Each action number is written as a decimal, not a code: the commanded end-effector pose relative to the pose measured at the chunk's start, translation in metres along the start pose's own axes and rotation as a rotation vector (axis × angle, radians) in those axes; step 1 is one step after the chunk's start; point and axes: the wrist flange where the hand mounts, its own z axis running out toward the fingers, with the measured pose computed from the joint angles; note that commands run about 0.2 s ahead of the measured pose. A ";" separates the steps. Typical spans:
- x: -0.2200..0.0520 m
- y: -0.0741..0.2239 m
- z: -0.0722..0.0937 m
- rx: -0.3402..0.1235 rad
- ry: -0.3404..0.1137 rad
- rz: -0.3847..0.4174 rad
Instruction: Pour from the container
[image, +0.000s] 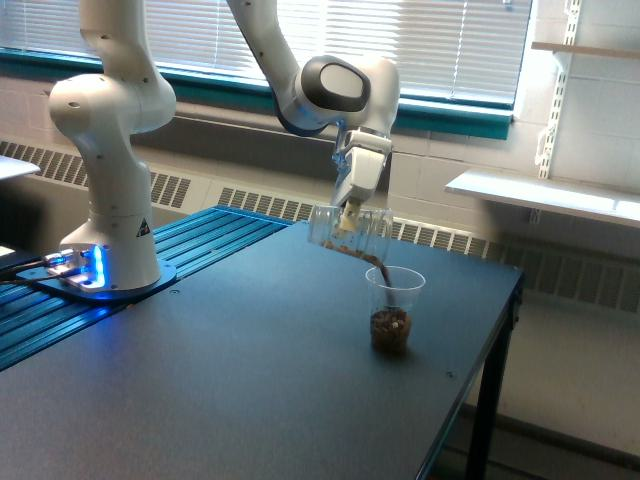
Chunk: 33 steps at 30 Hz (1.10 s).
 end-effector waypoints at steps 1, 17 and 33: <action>0.004 -0.003 -0.007 -0.018 0.014 0.006; 0.007 -0.005 -0.017 -0.060 0.010 0.001; 0.003 0.005 -0.003 0.017 0.001 0.042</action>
